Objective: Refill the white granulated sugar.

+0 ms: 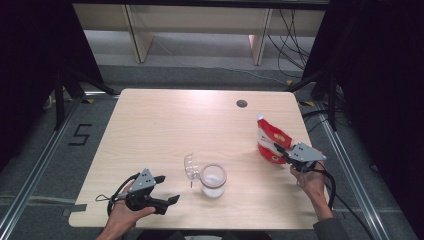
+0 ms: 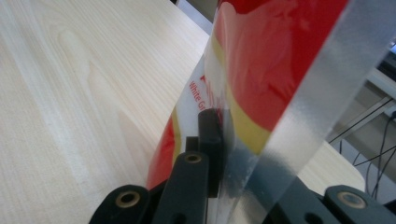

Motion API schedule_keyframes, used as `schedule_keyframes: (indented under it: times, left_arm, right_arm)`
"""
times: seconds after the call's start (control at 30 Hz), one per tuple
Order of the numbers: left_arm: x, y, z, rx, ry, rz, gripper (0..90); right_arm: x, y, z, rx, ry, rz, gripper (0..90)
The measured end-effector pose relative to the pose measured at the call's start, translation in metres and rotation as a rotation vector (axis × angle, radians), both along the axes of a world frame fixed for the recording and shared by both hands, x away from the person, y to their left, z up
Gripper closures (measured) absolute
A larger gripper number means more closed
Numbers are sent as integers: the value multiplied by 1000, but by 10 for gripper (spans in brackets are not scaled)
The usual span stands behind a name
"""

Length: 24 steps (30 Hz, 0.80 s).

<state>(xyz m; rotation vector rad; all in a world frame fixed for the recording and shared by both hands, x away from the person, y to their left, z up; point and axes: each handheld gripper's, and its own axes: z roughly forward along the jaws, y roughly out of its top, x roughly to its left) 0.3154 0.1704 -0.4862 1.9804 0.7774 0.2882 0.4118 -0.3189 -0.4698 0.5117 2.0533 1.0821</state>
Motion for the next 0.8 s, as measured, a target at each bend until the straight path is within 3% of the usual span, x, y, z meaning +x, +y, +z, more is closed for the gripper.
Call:
schedule_keyframes:
  times: [0.27, 0.53, 0.67, 0.7, 0.8]
  left_arm:
    - [0, 0, 0, 2, -5, 3, 155]
    - [0, 0, 1, 1, -5, -3, 155]
    - [0, 1, 1, 8, -5, -4, 155]
    - [-1, 0, 1, -7, 13, 13, 155]
    - [-1, -1, 0, -15, 12, 16, 155]
  right_arm:
    - [3, -10, -5, 80, 28, -29, 882]
    - [3, -14, -6, 102, 38, -33, 847]
    - [3, -16, -5, 115, 44, -40, 779]
    - [2, -16, -5, 130, 53, -49, 768]
    - [2, -17, -5, 128, 60, -49, 729]
